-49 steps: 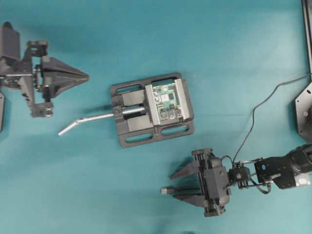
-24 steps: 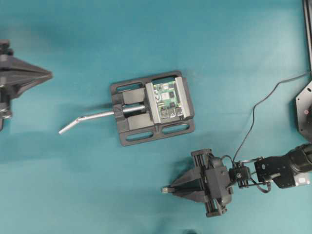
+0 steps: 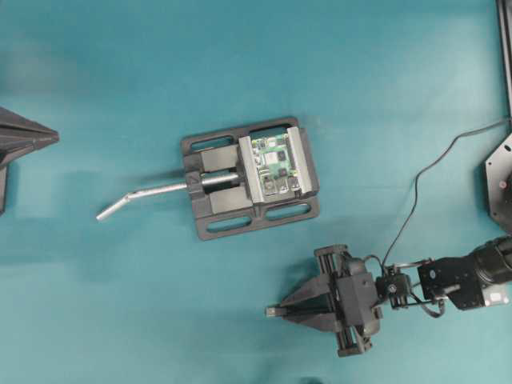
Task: Insert the USB into the fixed PCB.
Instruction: 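Hold the black USB plug in the right gripper and lift it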
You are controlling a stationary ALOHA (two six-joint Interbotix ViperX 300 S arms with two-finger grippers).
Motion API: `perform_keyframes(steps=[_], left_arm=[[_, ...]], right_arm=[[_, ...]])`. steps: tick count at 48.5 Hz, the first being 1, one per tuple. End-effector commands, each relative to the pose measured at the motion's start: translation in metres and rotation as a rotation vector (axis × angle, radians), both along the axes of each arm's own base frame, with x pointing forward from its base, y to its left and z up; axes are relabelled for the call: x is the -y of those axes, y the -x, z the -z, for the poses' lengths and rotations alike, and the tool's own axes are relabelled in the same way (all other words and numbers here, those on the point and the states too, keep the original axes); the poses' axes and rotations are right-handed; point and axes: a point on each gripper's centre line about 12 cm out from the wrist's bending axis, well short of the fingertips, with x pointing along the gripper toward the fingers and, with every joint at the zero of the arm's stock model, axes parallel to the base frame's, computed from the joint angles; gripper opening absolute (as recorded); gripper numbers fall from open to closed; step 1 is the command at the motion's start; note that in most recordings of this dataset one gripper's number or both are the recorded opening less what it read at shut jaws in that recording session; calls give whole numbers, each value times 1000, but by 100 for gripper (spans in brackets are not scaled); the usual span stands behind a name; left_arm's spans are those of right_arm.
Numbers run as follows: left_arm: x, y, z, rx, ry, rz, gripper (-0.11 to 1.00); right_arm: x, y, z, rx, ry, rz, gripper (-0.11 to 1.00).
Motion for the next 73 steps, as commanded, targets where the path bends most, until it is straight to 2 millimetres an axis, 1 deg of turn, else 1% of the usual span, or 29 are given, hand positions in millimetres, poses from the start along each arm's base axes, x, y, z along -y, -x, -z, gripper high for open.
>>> perform_keyframes(steps=[1, 13, 21, 28, 36, 53, 73], left_arm=[[-1, -1, -5, 10, 3, -7, 0], [-1, 0, 2, -30, 6, -5, 0], [0, 1, 3, -54, 3, -1, 0], [0, 3, 11, -101, 15, 0, 0], [0, 2, 8, -99, 10, 2, 0], [0, 2, 8, -101, 9, 2, 0], [0, 2, 8, -101, 10, 2, 0]], right_arm=[[1, -2, -5, 15, -9, 9, 28], [1, -1, -5, 14, -8, 9, 28], [1, -1, -5, 12, -8, 10, 22], [1, -1, -5, 12, -8, 10, 21], [1, -1, -5, 14, -8, 9, 21], [1, -3, -6, 15, -12, 14, 21], [8, -4, -5, 8, -34, 91, 21]])
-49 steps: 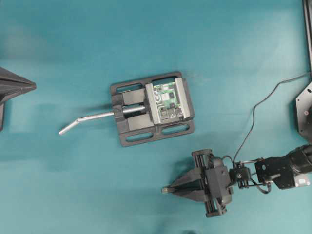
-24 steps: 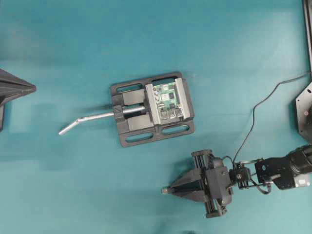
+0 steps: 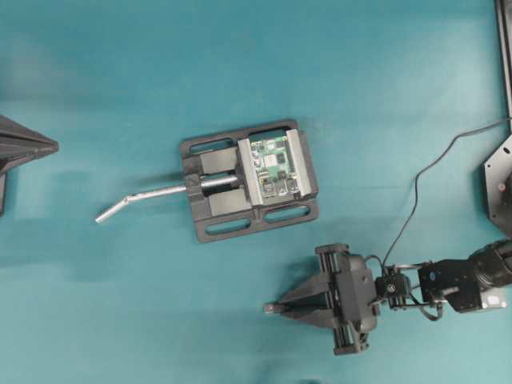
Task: Insert the USB into the fixed PCB.
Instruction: 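Hold the black USB plug in the right gripper and lift it, then carry the USB plug with the right gripper toward the board's USB ports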
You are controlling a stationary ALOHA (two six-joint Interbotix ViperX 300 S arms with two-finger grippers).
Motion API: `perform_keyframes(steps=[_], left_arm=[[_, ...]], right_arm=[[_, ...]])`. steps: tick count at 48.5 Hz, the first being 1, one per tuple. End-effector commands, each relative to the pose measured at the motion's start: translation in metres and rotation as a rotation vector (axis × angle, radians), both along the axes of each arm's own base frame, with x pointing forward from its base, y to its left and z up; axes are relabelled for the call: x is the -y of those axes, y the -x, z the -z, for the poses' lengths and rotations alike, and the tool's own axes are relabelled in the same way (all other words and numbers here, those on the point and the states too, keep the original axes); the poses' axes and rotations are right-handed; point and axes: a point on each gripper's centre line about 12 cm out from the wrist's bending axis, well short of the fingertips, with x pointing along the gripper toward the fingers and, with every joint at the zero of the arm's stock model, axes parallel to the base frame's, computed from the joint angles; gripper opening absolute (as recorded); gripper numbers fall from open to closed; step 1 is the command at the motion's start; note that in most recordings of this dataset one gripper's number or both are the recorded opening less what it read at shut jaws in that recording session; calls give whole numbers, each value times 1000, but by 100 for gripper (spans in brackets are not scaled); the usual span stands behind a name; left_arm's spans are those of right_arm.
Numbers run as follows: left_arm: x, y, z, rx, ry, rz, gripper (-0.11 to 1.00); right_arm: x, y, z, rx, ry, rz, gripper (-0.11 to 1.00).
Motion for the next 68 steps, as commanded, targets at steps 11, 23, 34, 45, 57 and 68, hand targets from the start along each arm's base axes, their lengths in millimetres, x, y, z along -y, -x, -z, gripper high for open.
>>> perform_keyframes(steps=[11, 23, 34, 45, 57, 68], left_arm=[[-1, -2, -6, 14, -1, -4, 0], [-1, -2, -6, 14, -1, -4, 0], [-1, -2, -6, 14, -2, -4, 0], [-1, -2, -6, 14, 1, -5, 0], [-1, -2, -6, 14, -2, -4, 0], [-1, -2, -6, 14, -2, -4, 0]], right_arm=[[4, -5, -7, 22, -20, 43, 21], [7, -13, -13, 51, 2, 105, 21], [13, -24, -25, 95, 45, 247, 21], [14, -28, -40, 145, 45, 438, 21], [24, -17, -47, 150, 68, 671, 21], [25, -9, -43, 123, 50, 809, 21]])
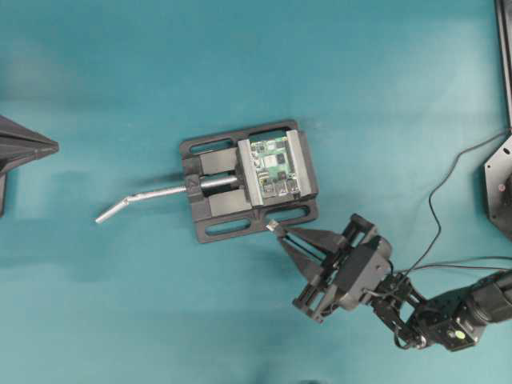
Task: Insert the USB into the fixed PCB.
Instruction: 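Carry the USB plug with the right gripper toward the board's USB ports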
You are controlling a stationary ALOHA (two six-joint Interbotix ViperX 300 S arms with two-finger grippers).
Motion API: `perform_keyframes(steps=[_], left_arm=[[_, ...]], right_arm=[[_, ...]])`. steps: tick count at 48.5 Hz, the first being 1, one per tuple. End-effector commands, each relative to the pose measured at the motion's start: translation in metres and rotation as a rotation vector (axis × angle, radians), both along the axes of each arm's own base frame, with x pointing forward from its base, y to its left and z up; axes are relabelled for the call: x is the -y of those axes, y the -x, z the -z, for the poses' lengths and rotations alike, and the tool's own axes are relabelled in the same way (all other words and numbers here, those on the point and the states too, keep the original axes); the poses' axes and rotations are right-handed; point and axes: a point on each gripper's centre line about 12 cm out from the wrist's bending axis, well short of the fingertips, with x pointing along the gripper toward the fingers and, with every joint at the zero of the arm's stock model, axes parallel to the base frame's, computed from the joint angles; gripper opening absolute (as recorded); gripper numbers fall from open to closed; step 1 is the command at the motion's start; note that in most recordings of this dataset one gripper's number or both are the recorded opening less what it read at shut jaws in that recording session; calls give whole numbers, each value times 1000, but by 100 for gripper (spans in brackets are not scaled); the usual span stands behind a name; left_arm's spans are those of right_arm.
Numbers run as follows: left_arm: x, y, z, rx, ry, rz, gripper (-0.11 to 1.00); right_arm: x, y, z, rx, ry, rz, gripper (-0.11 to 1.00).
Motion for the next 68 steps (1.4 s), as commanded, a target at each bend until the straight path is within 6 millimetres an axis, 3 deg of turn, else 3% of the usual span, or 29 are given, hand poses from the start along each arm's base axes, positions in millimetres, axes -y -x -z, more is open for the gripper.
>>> perform_keyframes(steps=[1, 16, 37, 68], left_arm=[[-1, -2, -7, 15, -4, -4, 0], [-1, -2, -7, 15, -4, -4, 0], [-1, -2, -7, 15, -4, -4, 0], [-1, -2, -7, 15, -2, -4, 0]], right_arm=[[-7, -1, -7, 27, -19, 32, 21], [-21, -5, -1, 50, -33, 159, 21], [-15, 0, -3, 75, -7, 418, 21], [-26, -16, 2, 106, 56, 555, 21]])
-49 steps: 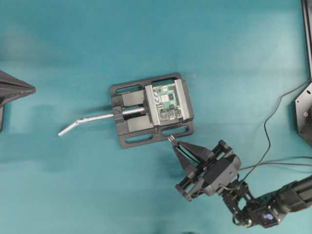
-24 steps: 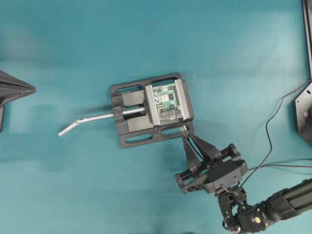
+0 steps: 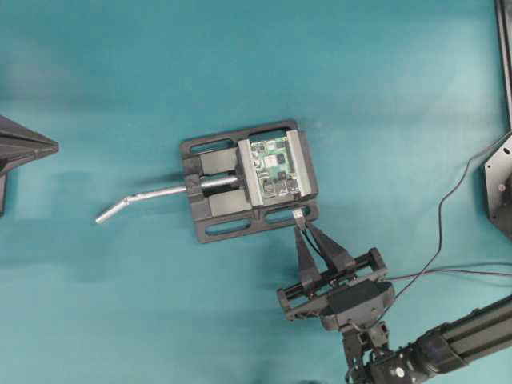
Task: Insert the USB into the fixed PCB.
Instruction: 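Carry the USB plug with the right gripper toward the board's USB ports, then align the USB plug with the right-side USB port using the right gripper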
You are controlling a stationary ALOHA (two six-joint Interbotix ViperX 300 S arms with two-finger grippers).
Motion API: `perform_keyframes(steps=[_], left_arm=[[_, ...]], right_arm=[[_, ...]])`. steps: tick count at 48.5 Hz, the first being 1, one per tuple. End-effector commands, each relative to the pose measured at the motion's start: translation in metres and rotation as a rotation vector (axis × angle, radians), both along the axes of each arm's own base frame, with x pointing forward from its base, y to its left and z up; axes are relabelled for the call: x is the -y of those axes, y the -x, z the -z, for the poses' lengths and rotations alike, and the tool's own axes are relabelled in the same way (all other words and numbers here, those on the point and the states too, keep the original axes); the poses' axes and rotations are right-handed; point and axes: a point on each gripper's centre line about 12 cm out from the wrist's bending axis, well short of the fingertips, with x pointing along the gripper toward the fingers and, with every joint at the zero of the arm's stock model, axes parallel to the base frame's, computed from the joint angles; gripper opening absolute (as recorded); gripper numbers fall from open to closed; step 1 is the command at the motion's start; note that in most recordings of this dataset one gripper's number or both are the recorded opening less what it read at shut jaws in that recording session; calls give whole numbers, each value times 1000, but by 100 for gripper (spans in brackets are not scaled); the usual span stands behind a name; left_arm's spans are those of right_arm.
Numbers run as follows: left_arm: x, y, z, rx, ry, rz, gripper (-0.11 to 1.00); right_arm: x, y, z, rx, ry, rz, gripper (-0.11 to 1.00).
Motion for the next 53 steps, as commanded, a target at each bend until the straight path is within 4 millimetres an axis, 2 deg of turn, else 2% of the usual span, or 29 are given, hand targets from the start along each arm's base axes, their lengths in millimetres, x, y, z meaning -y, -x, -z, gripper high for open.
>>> perform_keyframes(steps=[1, 53], left_arm=[[-1, -2, -7, 15, -2, -4, 0], [-1, -2, -7, 15, -4, -4, 0]], right_arm=[[-1, -5, -10, 28, -18, 36, 21], [1, -12, -19, 54, -21, 86, 21]])
